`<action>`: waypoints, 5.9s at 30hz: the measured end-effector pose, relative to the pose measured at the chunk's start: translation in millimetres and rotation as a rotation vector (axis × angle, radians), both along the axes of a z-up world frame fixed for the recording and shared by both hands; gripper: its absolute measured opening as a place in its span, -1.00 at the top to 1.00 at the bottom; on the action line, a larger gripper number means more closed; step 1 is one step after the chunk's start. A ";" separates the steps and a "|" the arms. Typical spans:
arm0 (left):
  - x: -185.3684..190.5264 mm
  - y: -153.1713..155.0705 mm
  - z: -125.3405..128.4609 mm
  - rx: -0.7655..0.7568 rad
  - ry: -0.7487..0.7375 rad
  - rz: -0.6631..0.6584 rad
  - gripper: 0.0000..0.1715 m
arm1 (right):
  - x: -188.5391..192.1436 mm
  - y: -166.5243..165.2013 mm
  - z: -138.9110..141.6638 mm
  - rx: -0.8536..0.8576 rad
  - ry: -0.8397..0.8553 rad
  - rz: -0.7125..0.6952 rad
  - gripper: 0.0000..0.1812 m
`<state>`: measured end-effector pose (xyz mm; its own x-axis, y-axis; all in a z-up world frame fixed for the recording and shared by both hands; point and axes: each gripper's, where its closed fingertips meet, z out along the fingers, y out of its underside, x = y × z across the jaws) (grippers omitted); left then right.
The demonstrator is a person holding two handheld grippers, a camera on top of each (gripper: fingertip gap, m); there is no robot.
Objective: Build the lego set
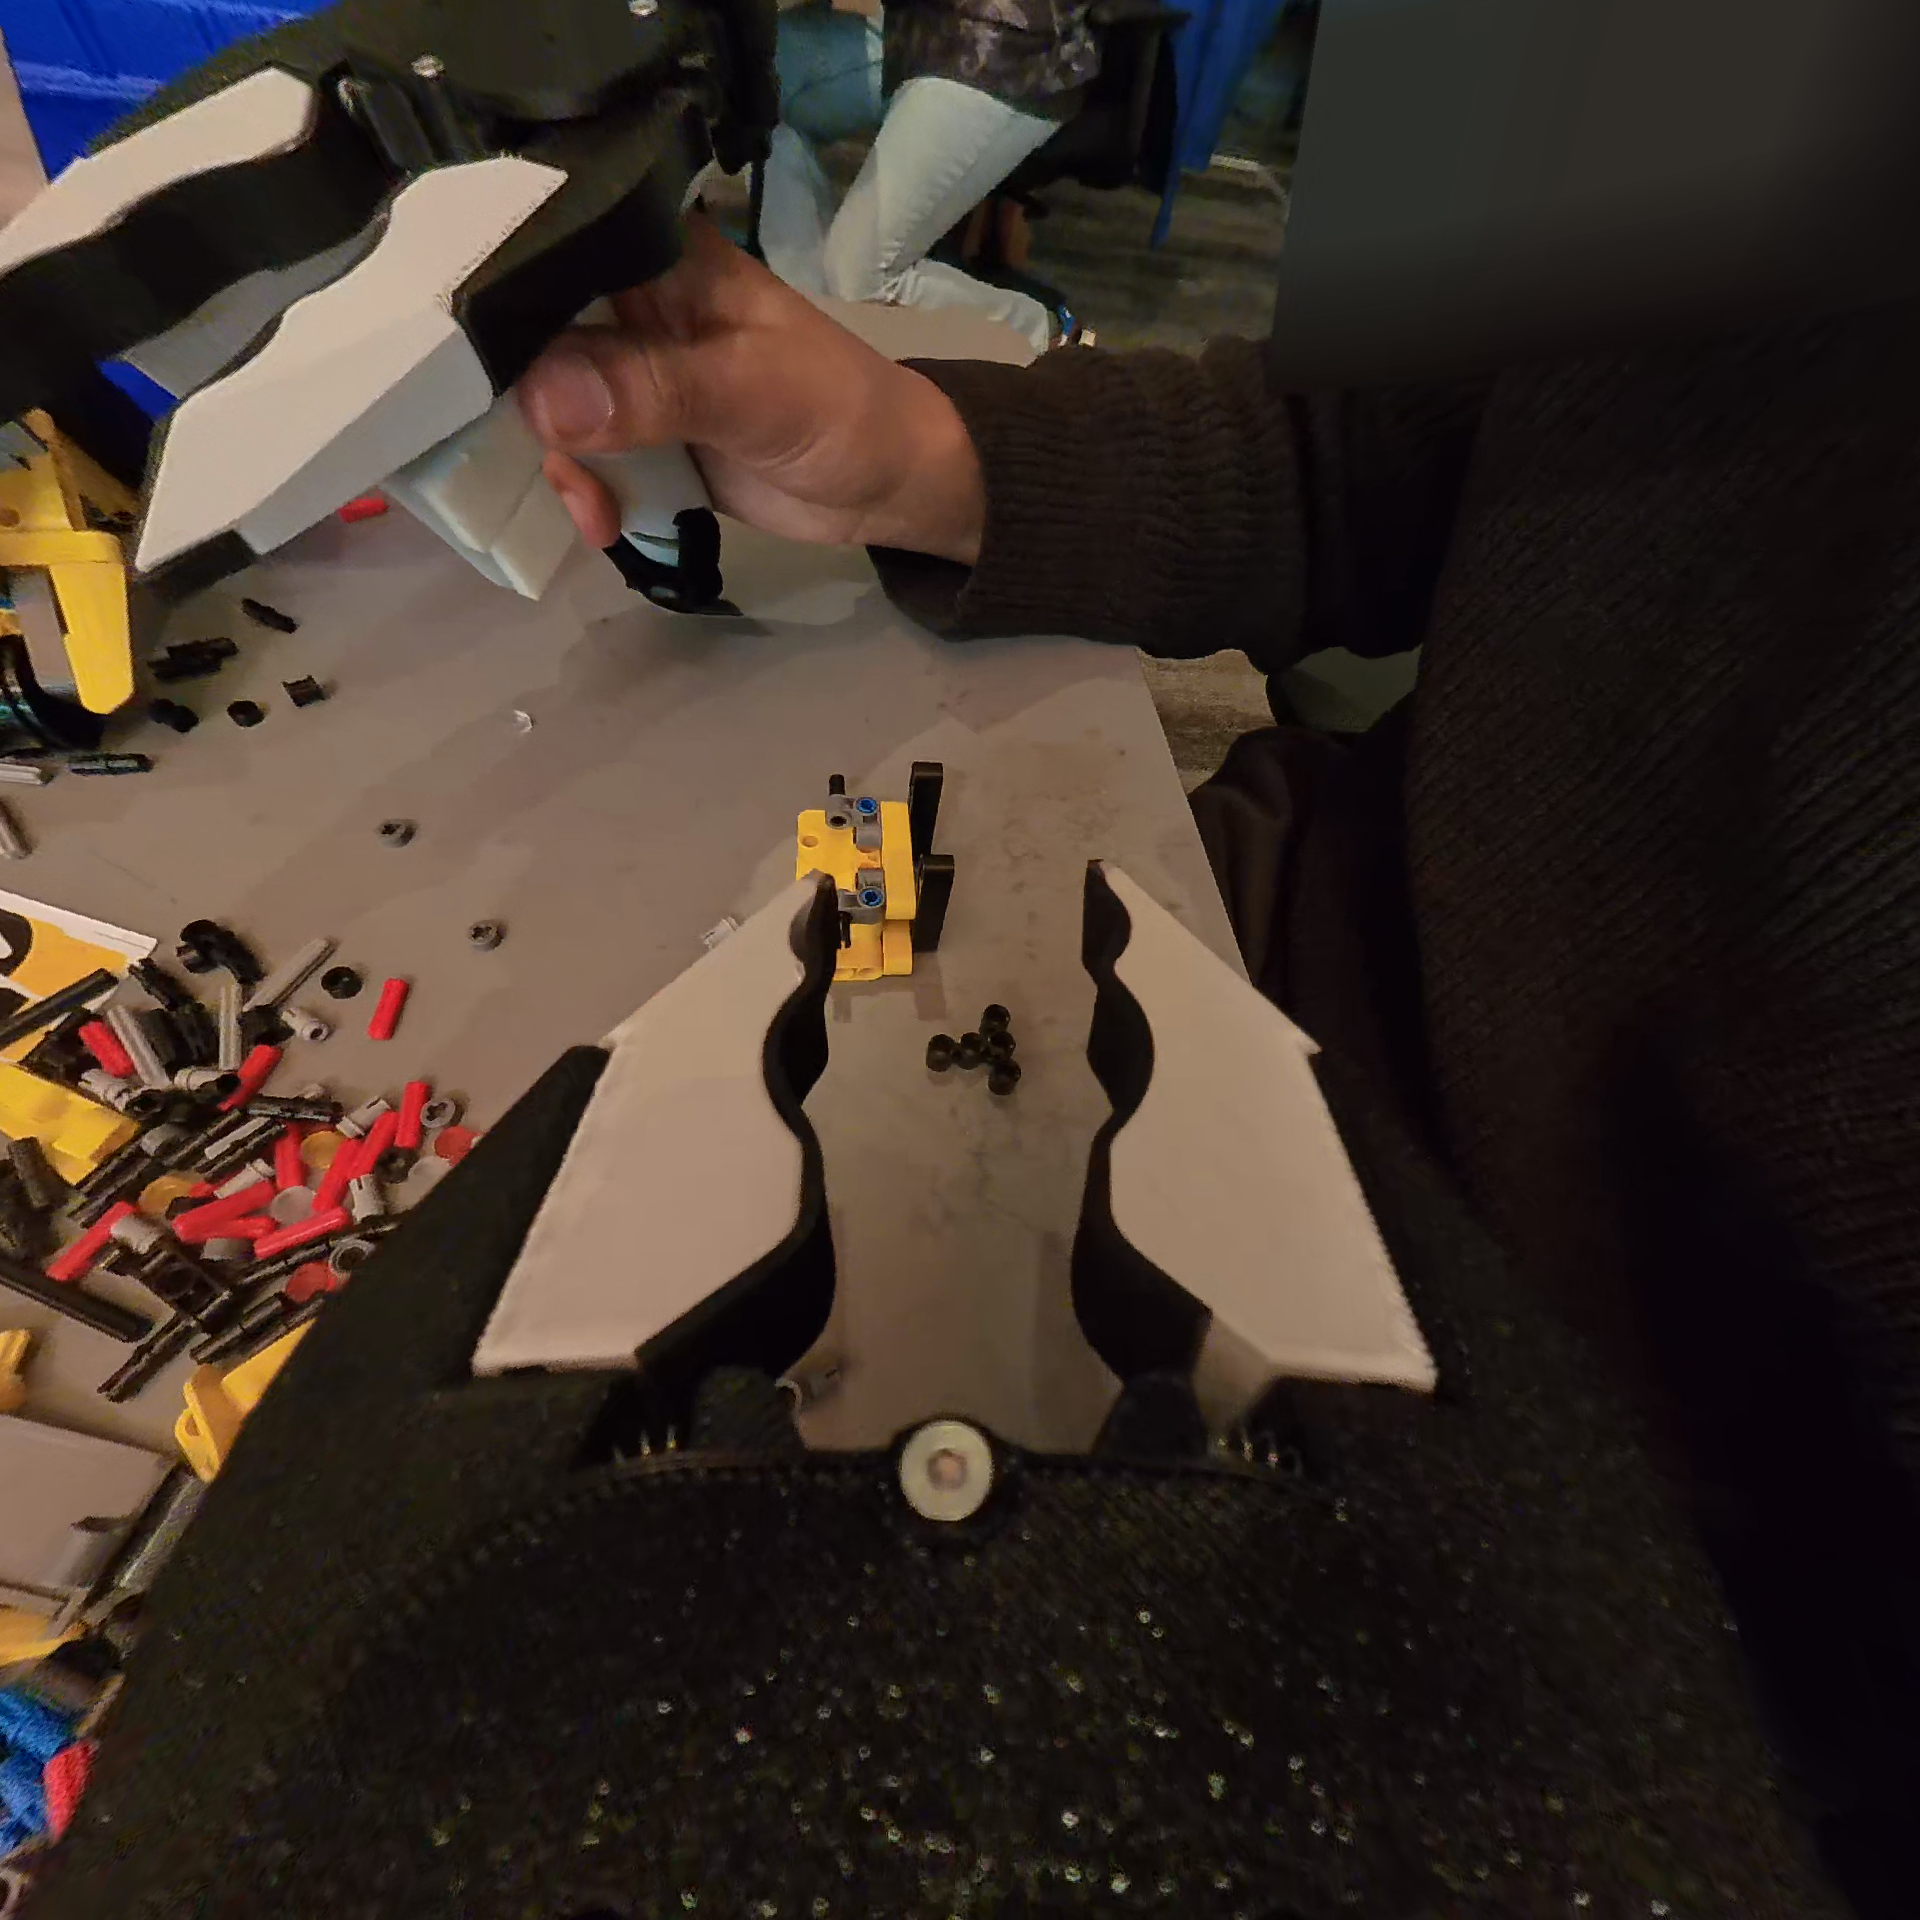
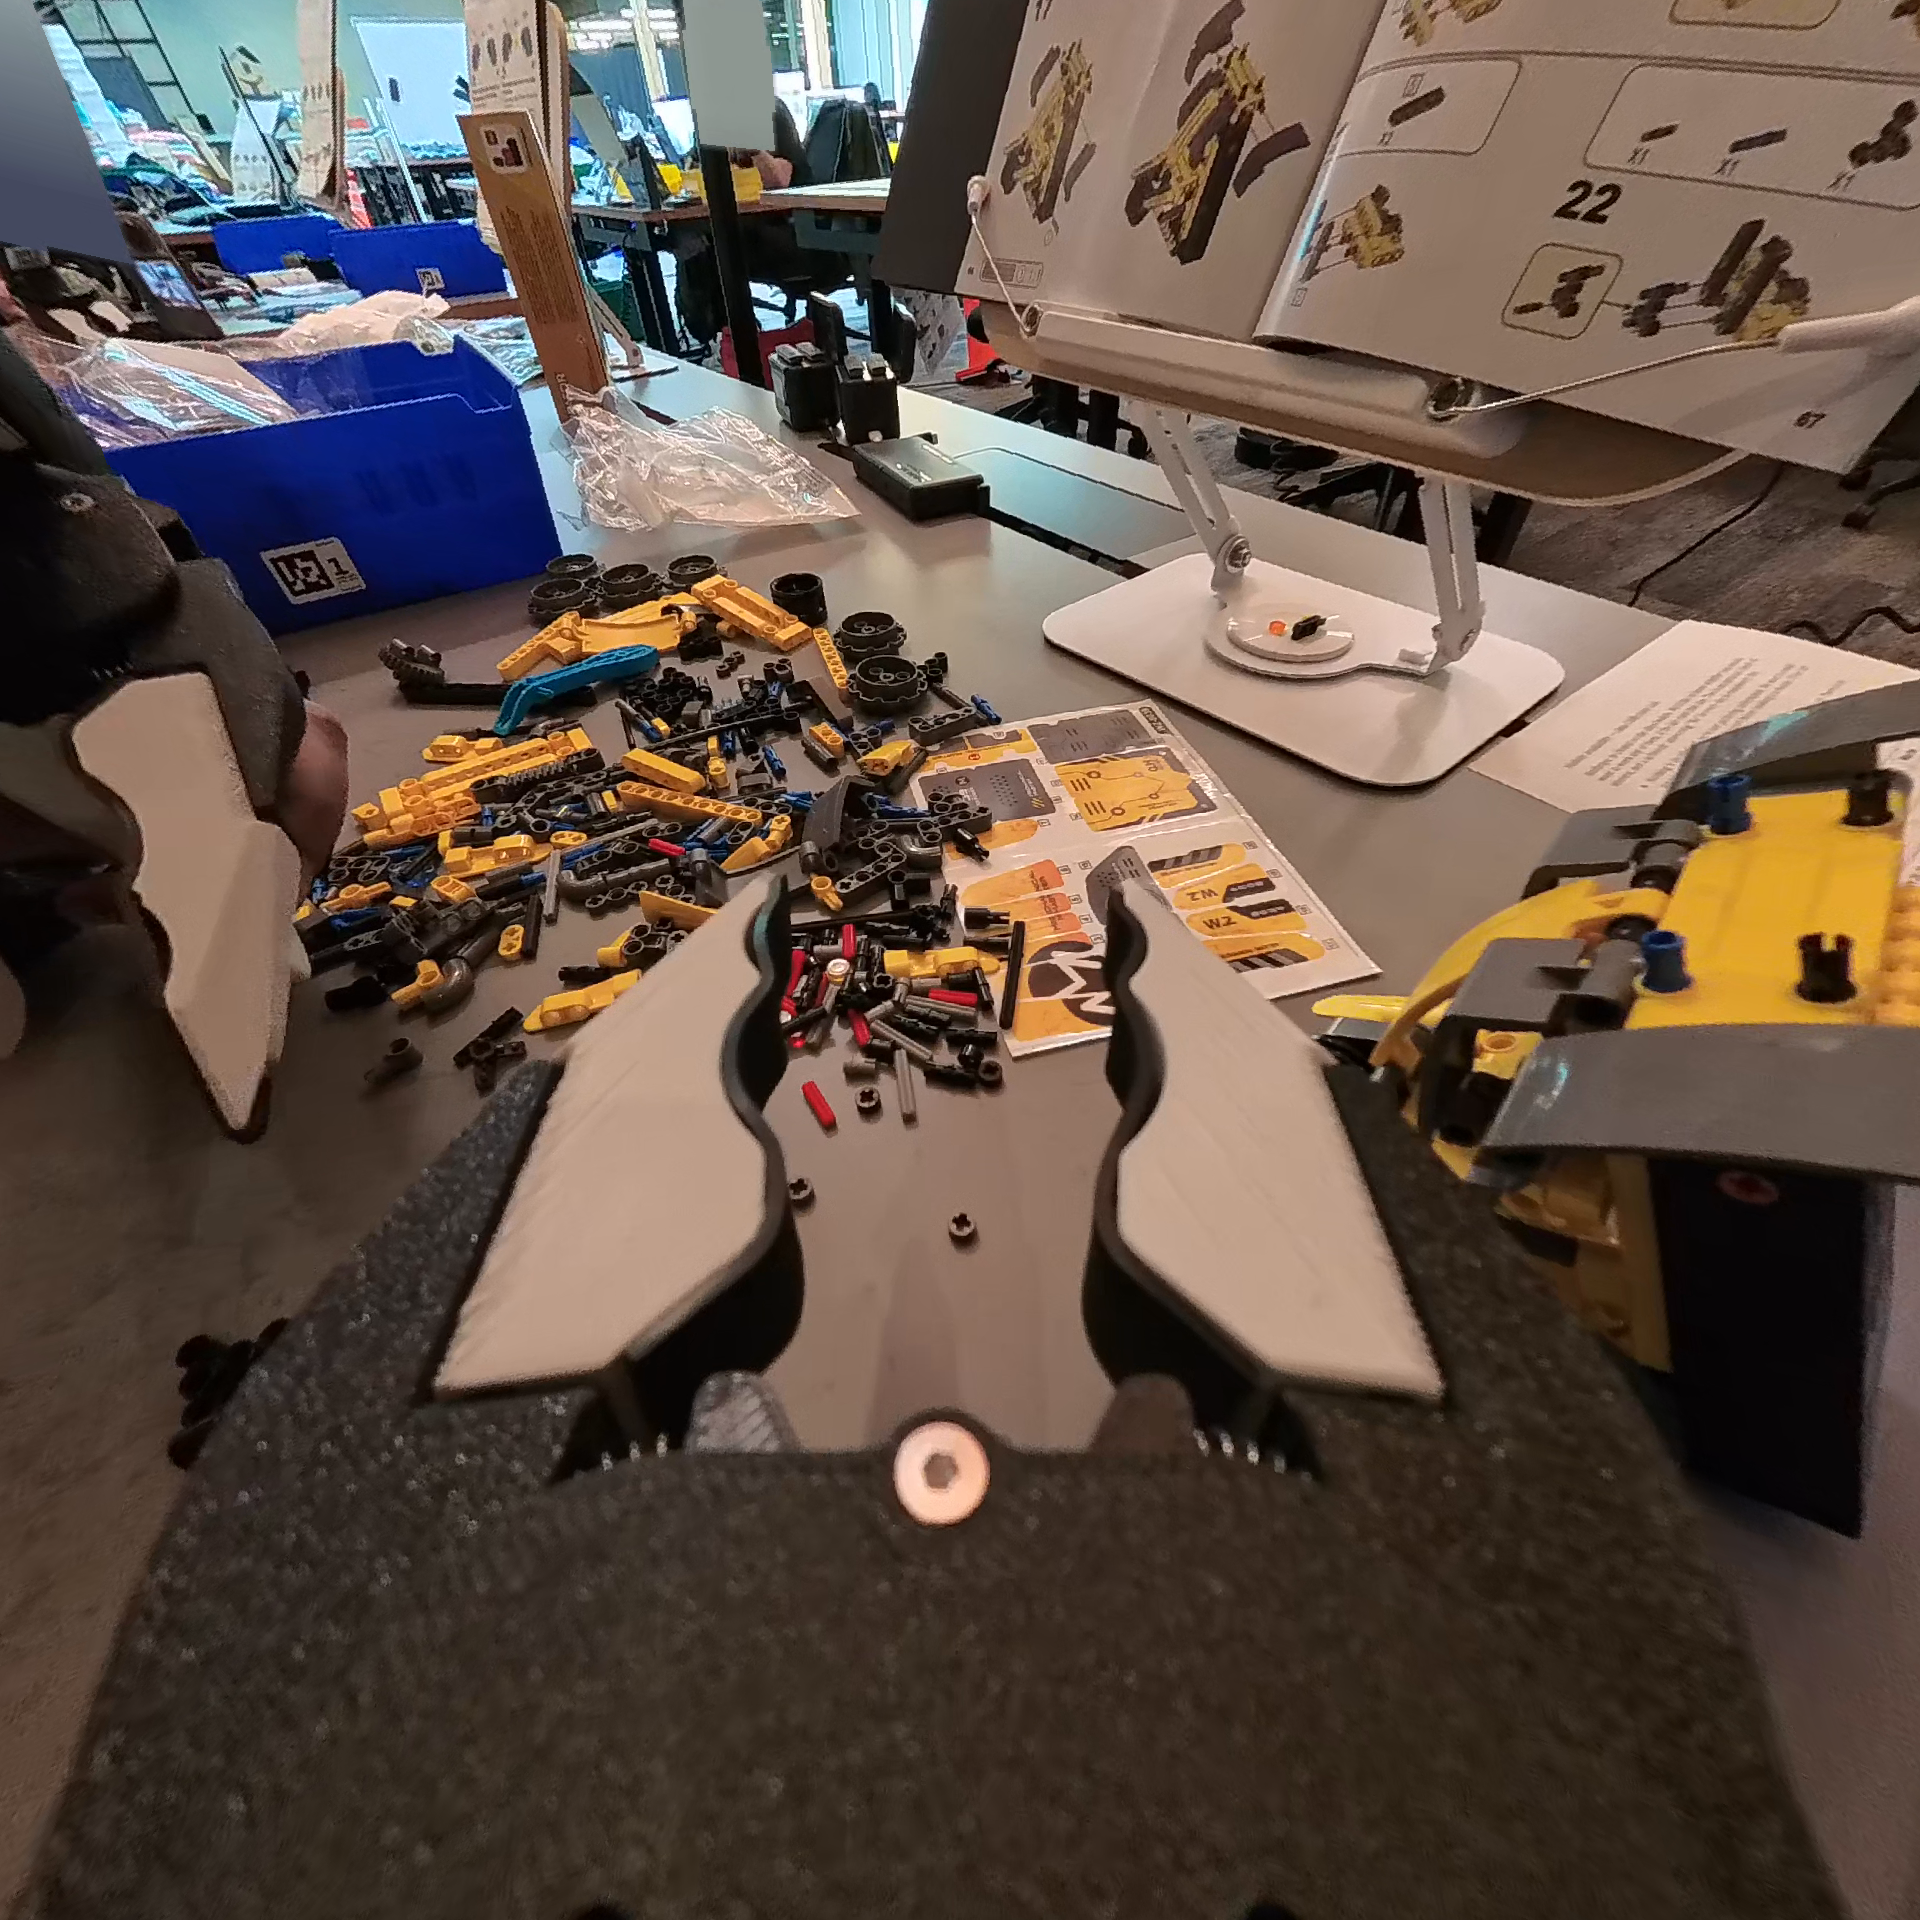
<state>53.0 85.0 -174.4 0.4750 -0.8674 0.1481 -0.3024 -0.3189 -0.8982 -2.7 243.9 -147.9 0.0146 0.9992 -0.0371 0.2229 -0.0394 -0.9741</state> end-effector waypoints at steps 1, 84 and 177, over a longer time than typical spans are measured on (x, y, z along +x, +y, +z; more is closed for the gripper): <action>0.3 -0.1 -0.4 -0.001 0.001 -0.001 0.46 | 0.1 0.1 0.4 -0.001 0.002 0.000 0.34; -143.7 62.9 28.8 0.123 -0.091 0.782 0.70 | 12.7 -17.5 26.5 0.140 0.080 0.094 0.91; -195.2 23.0 -4.0 -0.103 -0.147 1.045 0.90 | 4.8 -23.0 18.8 -0.023 0.124 0.142 0.67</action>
